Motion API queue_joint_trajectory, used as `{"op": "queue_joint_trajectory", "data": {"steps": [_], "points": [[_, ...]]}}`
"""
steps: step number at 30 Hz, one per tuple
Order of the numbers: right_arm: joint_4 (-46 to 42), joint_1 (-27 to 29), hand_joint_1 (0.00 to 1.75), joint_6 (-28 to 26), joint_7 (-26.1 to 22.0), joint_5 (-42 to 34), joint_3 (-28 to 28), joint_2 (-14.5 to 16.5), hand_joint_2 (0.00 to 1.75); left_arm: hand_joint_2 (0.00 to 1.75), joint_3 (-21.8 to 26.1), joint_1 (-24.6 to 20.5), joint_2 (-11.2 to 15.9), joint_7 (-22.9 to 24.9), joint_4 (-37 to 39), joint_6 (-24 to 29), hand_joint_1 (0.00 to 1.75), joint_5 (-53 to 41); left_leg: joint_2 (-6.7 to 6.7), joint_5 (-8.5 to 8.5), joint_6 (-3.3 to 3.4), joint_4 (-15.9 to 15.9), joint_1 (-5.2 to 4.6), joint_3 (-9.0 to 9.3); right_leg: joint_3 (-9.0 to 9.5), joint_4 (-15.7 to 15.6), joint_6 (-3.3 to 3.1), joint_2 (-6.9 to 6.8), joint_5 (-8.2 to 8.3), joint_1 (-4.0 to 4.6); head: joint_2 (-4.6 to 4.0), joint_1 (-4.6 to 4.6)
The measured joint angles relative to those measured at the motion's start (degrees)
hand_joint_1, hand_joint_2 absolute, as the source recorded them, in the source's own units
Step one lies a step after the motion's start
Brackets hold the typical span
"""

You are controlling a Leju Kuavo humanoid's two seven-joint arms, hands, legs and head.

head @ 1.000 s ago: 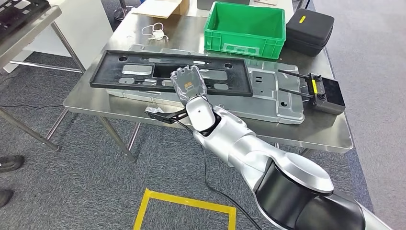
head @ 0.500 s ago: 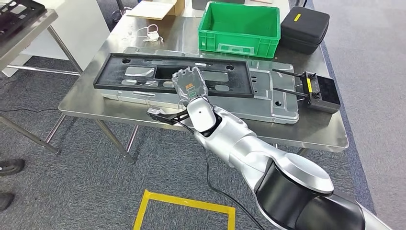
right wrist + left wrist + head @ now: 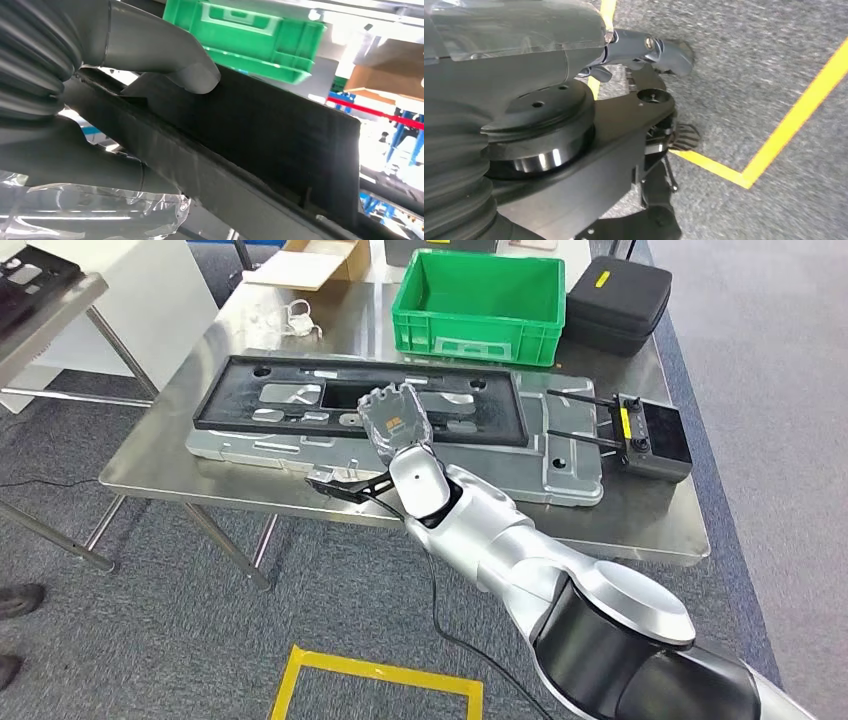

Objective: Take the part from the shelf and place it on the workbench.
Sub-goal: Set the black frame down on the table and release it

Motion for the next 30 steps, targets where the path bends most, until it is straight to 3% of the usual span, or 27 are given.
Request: {"op": "queue_joint_trajectory", "data": {"steps": [2,5,6,7,8,10,11,12,15,22,30], "points": [[-0.10,-0.07,1.75,0.07,0.11,0.02,0.00,0.08,1.75,1.75,0.00,-0.02,-0.04,-0.01,0.00,0.80,0.00,-0.12,-0.14,-2.09,0.41,4.11,0.00,-1.73,0.51,0.00,-1.00,0.14,-0.29,0.42,0.00,-0.04],[-0.14,0.06,1.75,0.10,0.19,0.05,0.00,0.16,1.75,1.75,0.00,-0.01,-0.01,-0.06,0.00,2.44,0.00,-0.52,-0.53,-6.51,1.90,17.43,-1.26,-9.40,1.36,-0.10,-2.13,0.31,-1.00,1.41,0.00,-0.06],[-0.13,0.18,1.75,0.10,0.19,0.05,0.00,0.17,1.75,1.75,0.00,0.06,-0.01,-0.04,0.00,2.86,0.00,-0.60,-0.60,-6.45,2.46,20.00,-1.74,-11.51,1.70,-0.10,-2.42,0.46,-1.30,1.85,0.00,-0.05],[-0.13,0.28,1.75,0.10,0.19,0.06,0.00,0.17,1.75,1.75,0.00,0.12,0.00,-0.01,0.00,3.24,0.00,-0.64,-0.64,-5.15,3.13,20.23,-2.20,-12.58,2.13,-0.10,-2.63,0.65,-1.62,2.27,0.00,-0.06],[-0.13,0.32,1.75,0.10,0.20,0.08,0.00,0.19,1.75,1.75,0.00,0.18,0.00,0.03,0.00,3.54,0.00,-0.68,-0.69,-2.80,3.88,18.10,-2.66,-12.52,2.63,-0.10,-2.72,0.85,-1.96,2.65,0.00,-0.05],[-0.11,0.26,1.75,0.10,0.26,0.15,0.00,0.21,1.75,1.75,0.00,0.22,0.04,0.03,0.01,3.79,0.00,-0.80,-0.94,2.51,5.40,10.79,-3.57,-10.53,3.56,-0.04,-2.69,1.16,-2.66,3.24,0.00,-0.04],[-0.09,0.19,1.75,0.10,0.29,0.19,0.00,0.24,1.75,1.75,-0.01,0.21,0.04,0.02,0.01,3.84,0.00,-0.90,-1.10,4.00,5.82,7.67,-3.85,-9.49,3.71,0.06,-2.58,1.30,-2.92,3.43,0.00,-0.04],[-0.07,0.14,1.75,0.10,0.32,0.22,0.00,0.25,1.75,1.75,-0.01,0.17,-0.02,0.02,0.01,3.86,0.00,-0.99,-1.27,4.72,5.59,5.75,-4.00,-8.88,3.66,0.17,-2.57,1.38,-3.07,3.56,0.00,-0.03],[0.04,0.12,1.75,0.17,0.34,0.36,0.00,0.21,1.75,1.75,-0.02,0.09,-0.23,0.01,0.00,3.86,0.00,-1.08,-1.57,4.68,4.56,4.35,-4.15,-8.62,3.29,0.14,-2.72,1.33,-3.12,3.53,0.00,0.01],[0.07,0.13,1.75,1.50,0.52,0.31,0.00,0.17,1.75,1.75,-0.01,0.10,-0.37,-0.21,0.00,3.32,0.00,-1.13,-1.75,4.57,5.46,4.33,-4.36,-8.71,3.62,-0.59,-2.43,1.10,-2.95,3.40,0.00,0.02],[-0.57,0.95,1.75,6.36,0.63,-1.67,0.01,0.18,1.75,1.75,-0.01,0.08,-0.44,-0.60,0.00,2.72,0.00,-1.19,-1.74,4.64,5.87,4.34,-4.54,-8.72,3.65,-0.73,-1.94,1.07,-2.76,3.19,0.00,0.02]]}}
